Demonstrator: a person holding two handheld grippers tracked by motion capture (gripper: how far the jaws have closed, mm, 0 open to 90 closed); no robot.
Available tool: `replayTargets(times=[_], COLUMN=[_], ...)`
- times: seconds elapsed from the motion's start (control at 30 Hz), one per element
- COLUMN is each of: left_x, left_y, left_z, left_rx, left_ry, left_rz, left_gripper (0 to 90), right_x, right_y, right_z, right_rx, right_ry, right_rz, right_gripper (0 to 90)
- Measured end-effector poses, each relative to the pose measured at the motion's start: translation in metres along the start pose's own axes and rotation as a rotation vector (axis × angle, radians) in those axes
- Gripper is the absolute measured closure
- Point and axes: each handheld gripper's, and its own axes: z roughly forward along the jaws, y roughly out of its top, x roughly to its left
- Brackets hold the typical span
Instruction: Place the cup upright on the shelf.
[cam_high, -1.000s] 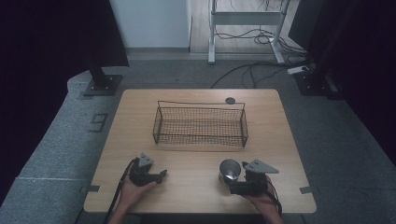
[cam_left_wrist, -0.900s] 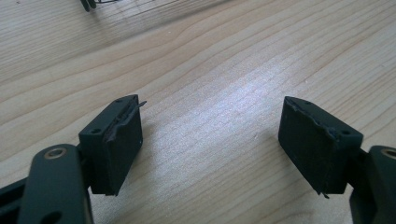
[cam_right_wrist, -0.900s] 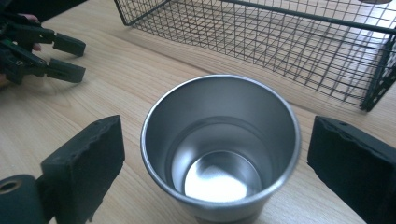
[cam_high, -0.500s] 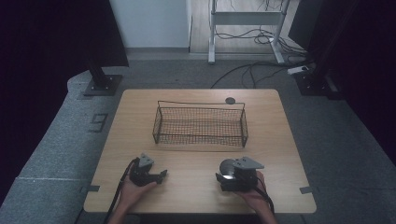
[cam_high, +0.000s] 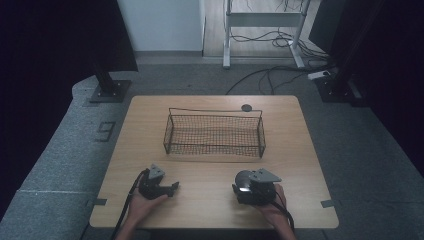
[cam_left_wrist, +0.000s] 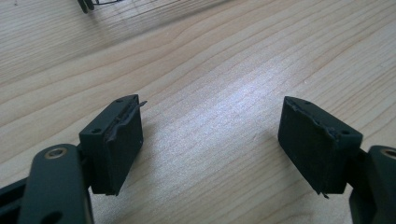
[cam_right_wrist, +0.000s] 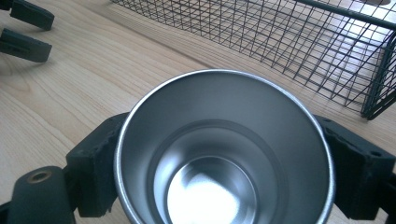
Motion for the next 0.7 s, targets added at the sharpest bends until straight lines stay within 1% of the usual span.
replayTargets(times=[0.27,0.5,0.7], left_x=[0.0,0.001,0.001], left_y=[0.0,0.0,-0.001], left_z=[0.0,0.0,-0.001], left_rx=[-0.001,-0.002,-0.006], left_ry=[-0.001,-0.008,-0.012], left_rz=[0.0,-0.008,-0.015], left_gripper=[22.1,22.2,22.2], right_x=[0.001,-0.003,-0.005], right_y=[0.001,0.005,0.011], right_z=[0.0,-0.009,-0.016], right_rx=[-0.011,-0.055,-0.081], right_ry=[0.0,0.012,0.039], right_rz=[-0.02,0.002,0.008], right_gripper=[13.2,13.3,13.3])
